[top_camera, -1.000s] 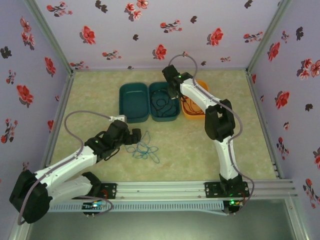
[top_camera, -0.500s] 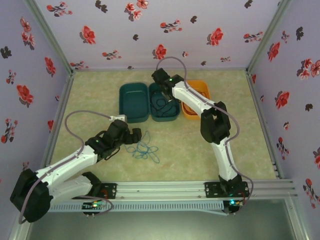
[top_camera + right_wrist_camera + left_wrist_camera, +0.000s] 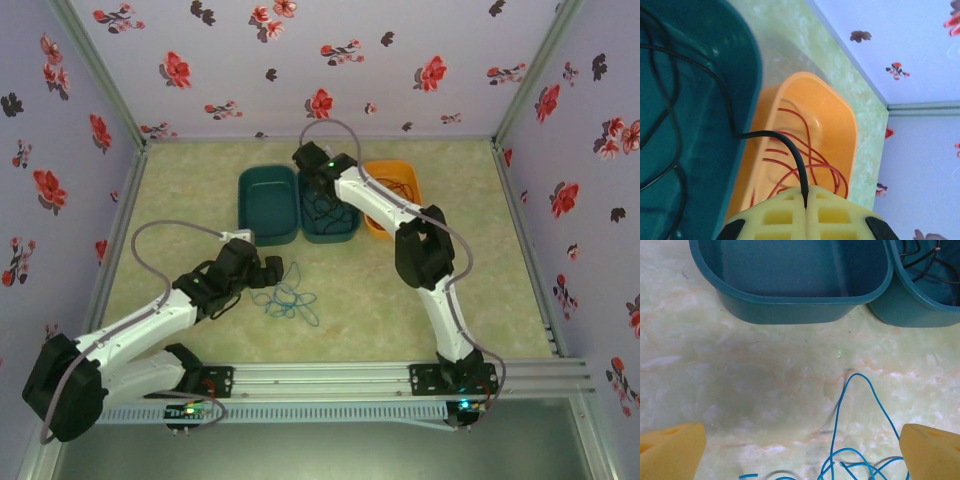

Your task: Untangle the cables

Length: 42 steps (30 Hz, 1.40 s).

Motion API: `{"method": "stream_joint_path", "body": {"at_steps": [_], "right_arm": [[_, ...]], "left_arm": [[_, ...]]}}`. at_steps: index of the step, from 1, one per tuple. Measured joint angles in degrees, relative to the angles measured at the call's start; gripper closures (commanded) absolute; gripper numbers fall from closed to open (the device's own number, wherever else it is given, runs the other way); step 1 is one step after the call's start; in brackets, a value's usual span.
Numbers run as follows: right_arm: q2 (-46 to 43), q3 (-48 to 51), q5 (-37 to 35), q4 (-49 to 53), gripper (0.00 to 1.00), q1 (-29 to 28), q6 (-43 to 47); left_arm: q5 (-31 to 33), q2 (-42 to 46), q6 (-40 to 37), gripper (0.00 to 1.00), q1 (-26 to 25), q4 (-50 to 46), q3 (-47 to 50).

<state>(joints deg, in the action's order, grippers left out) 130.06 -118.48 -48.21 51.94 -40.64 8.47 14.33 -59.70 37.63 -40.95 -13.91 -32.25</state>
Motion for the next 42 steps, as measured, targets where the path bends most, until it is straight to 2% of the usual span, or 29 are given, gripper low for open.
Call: {"method": "stream_joint_path", "body": {"at_steps": [8, 12, 23, 36, 40, 42], "right_arm": [[7.1, -0.8, -0.9, 0.6, 1.0, -3.5, 3.7], [8.2, -1.1, 1.1, 1.8, 1.0, -3.8, 3.9], [9.3, -6.7, 15.7, 6.1, 1.0, -1.7, -0.4], [10.4, -7.5, 29.6, 8.4, 1.0, 2.6, -3.7], [10.4, -9.3, 30.5, 9.3, 0.79, 2.8, -4.7], [10.1, -9.6, 30.7, 9.5, 0.71, 2.8, -5.3]], "left_arm": [[0.0, -0.3, 0.0, 0.0, 0.1, 0.2, 0.0], [0.0, -0.3, 0.0, 0.0, 0.1, 0.2, 0.0], [0.0, -0.3, 0.0, 0.0, 0.2, 0.3, 0.0], [-0.4, -0.3, 0.0, 0.0, 0.2, 0.3, 0.0], [-0.4, -0.3, 0.0, 0.0, 0.2, 0.2, 0.0], [-0.4, -0.3, 0.0, 0.0, 0.2, 0.2, 0.0]]}}
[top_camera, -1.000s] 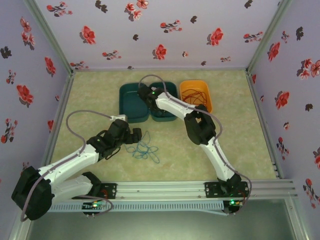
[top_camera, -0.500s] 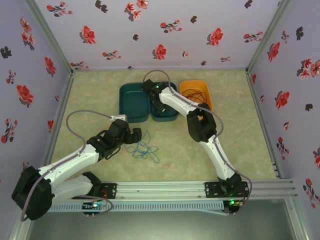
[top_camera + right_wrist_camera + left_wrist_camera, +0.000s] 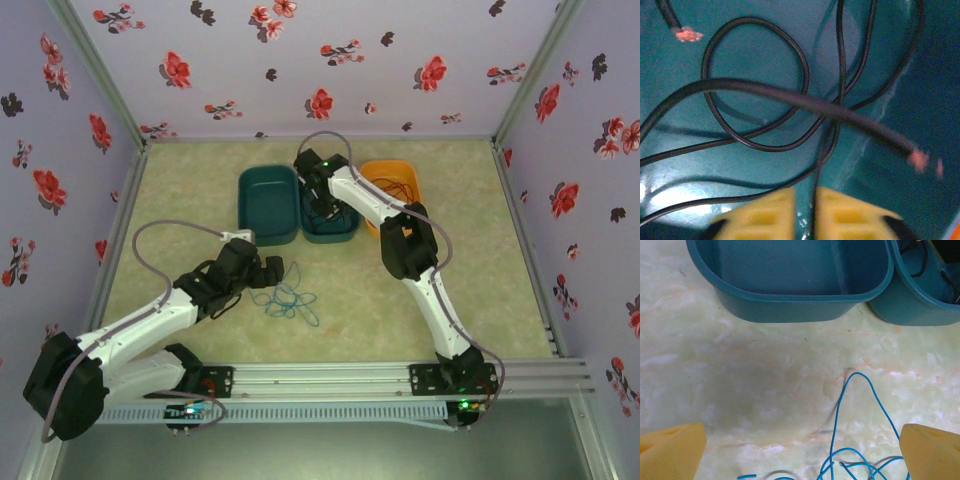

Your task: Untangle the cables

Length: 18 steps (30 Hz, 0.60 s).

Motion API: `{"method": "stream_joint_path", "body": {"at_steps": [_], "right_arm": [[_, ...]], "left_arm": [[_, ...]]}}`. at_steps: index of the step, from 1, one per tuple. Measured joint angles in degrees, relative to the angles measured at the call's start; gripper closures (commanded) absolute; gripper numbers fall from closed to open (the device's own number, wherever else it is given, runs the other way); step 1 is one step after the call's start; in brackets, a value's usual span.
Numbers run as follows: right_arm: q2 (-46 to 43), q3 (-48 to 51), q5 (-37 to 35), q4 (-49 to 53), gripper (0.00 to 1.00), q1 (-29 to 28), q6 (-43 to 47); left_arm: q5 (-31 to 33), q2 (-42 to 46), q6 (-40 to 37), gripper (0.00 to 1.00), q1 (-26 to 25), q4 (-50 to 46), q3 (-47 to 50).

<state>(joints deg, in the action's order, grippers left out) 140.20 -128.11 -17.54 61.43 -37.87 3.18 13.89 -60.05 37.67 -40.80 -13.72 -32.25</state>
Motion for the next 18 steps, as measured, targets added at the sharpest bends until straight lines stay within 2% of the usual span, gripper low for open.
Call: {"method": "stream_joint_path", "body": {"at_steps": [9, 18], "right_arm": [[-5.8, 0.0, 0.0, 0.6, 0.44, -0.1, -2.1], [-14.3, 1.2, -0.3, 0.4, 0.42, -0.7, -3.8]], "left_arm": [[0.0, 0.1, 0.0, 0.0, 0.0, -0.5, -0.9], [-0.6, 0.8, 0.0, 0.0, 0.1, -1.9, -2.1]]}}
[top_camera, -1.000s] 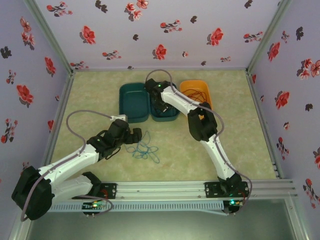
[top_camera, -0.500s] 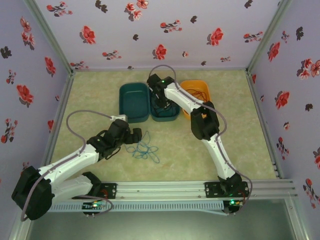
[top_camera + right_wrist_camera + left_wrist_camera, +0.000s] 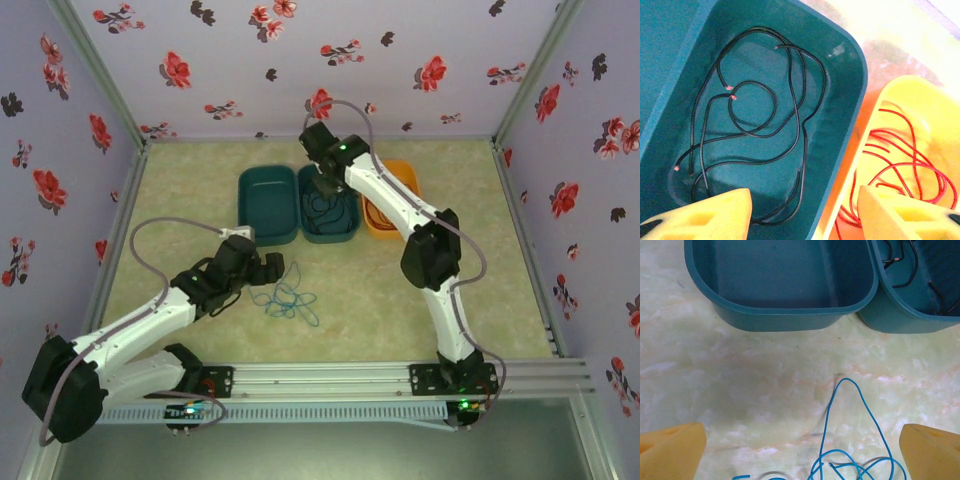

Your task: Untangle the cables

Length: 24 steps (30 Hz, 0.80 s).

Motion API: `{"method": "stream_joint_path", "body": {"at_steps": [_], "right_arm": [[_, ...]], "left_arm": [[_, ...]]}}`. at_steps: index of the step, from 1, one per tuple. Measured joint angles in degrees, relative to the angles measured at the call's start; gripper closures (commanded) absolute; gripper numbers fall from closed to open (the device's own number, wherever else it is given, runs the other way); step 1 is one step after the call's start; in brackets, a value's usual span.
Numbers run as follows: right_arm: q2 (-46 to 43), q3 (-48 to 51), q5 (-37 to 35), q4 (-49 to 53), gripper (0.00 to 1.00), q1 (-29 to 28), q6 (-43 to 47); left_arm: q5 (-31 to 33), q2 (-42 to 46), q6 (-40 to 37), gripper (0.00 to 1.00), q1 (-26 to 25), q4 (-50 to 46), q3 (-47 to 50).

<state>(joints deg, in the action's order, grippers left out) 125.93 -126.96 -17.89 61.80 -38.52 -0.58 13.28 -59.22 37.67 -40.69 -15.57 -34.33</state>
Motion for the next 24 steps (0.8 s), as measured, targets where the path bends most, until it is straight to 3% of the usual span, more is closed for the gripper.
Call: {"method": "stream_joint_path", "body": {"at_steps": [5, 15, 20, 24], "right_arm": [[-7.5, 8.8, -0.9, -2.2, 0.43, -0.9, -3.8], [-34.2, 45.4, 7.6, -18.9, 0.49, -7.1, -15.1], [-36.6, 58.1, 12.1, -26.1, 0.48, -11.1, -23.4], [-35.4, 61.1, 14.6, -30.2, 0.44, -13.7, -28.7]], "left_arm": [[-1.7, -0.2, -0.1, 0.02, 0.1, -1.0, -0.2], [-7.9, -6.4, 0.1, 0.15, 0.1, -3.3, -1.4], [-7.9, -5.1, 2.8, 0.15, 0.1, -3.1, 1.5], [-6.9, -1.9, 6.8, 0.15, 0.2, -2.8, 6.7]]}}
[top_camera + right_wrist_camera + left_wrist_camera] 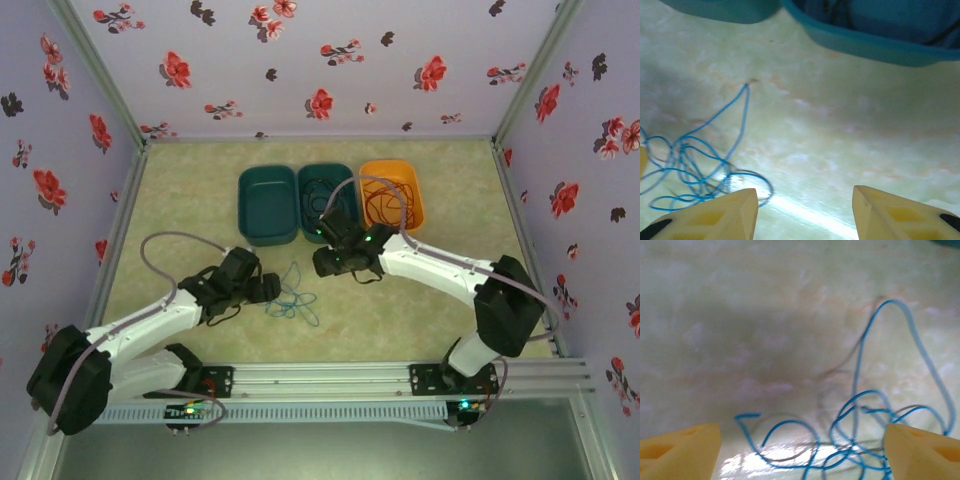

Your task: Untangle the cables

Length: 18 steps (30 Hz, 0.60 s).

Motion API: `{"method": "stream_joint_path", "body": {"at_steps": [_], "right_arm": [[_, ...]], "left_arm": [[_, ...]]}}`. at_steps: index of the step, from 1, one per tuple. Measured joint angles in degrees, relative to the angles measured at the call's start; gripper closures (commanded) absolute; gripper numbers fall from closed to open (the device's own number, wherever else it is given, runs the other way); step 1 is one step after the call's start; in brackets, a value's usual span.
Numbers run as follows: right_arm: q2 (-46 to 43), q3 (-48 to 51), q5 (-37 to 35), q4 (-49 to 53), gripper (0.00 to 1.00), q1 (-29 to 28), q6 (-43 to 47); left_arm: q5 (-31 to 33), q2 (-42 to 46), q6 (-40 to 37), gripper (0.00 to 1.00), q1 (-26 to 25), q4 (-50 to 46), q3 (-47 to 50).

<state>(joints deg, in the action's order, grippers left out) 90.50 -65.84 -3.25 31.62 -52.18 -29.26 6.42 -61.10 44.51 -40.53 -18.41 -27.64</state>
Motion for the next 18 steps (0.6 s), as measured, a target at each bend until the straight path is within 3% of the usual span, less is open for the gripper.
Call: {"method": "stream_joint_path", "body": {"at_steps": [12, 18], "right_arm": [[15.6, -7.6, 7.0, -5.2, 0.46, -2.3, -5.7], [19.8, -10.3, 10.2, -5.5, 0.59, -3.0, -6.4]], "left_arm": [[4.6, 9.7, 7.1, 0.11, 0.4, 1.2, 6.5], [5.2, 9.7, 7.5, 0.09, 0.5, 1.5, 6.5]]}}
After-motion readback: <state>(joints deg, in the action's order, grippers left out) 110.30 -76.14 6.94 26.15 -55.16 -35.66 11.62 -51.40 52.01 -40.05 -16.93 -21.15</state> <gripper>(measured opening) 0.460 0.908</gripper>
